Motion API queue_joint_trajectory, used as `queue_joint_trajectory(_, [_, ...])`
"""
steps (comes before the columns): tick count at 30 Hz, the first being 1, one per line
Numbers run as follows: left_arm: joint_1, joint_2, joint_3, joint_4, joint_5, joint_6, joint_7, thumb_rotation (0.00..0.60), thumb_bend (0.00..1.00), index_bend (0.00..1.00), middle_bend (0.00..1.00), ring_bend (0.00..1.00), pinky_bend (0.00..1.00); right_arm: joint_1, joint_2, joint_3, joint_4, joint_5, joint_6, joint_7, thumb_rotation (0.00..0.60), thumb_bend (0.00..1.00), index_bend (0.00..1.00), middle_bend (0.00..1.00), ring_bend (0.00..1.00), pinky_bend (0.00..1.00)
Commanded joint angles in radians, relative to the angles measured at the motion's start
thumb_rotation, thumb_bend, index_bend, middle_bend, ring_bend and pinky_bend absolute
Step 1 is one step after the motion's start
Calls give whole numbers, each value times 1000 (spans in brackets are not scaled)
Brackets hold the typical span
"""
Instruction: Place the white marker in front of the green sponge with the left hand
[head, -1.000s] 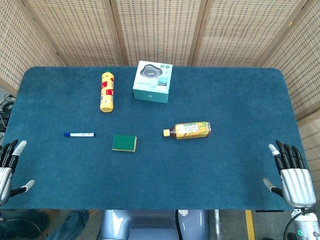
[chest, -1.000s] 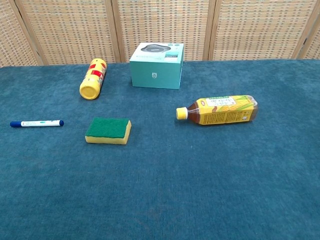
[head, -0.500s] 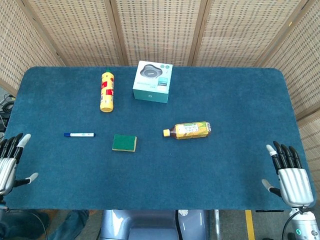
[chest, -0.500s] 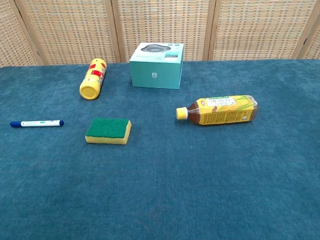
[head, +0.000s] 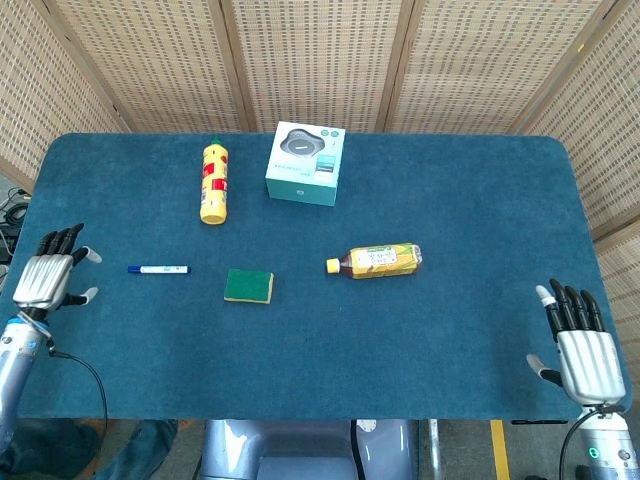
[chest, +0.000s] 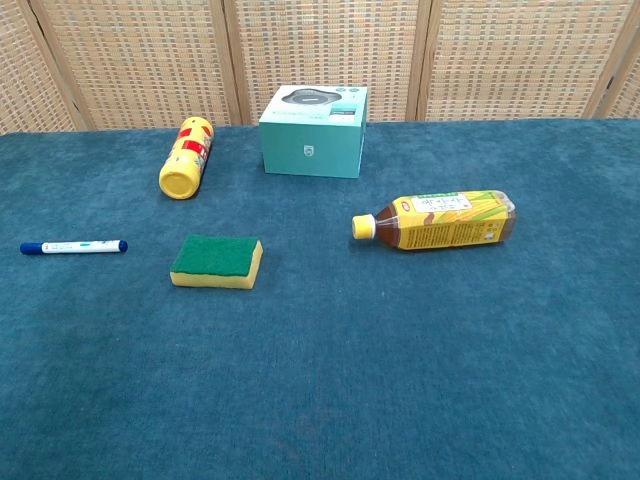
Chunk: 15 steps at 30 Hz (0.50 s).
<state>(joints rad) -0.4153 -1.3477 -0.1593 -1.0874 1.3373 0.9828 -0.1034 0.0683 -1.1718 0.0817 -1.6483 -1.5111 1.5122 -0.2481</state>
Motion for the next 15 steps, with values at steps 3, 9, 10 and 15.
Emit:
queue_joint_trajectory(3, [-89, -148, 16, 237, 36, -92, -140, 600, 306, 426, 0, 0, 0, 0, -4, 5, 7, 14, -2, -4, 600, 0, 28, 0, 0, 0])
queue_joint_trajectory(9, [-129, -226, 36, 383, 62, -122, -199, 600, 312, 449, 0, 0, 0, 3, -11, 5, 15, 23, -9, -11, 600, 0, 28, 0, 0, 0])
queue_joint_trajectory(10, [-137, -241, 44, 407, 68, -133, -191, 600, 312, 448, 0, 0, 0, 4, -13, 4, 17, 24, -12, -13, 600, 0, 28, 0, 0, 0])
queue_joint_trajectory(15, [-160, -295, 47, 490, 61, -165, -199, 600, 311, 449, 0, 0, 0, 6, -18, 3, 20, 24, -13, -16, 600, 0, 29, 0, 0, 0])
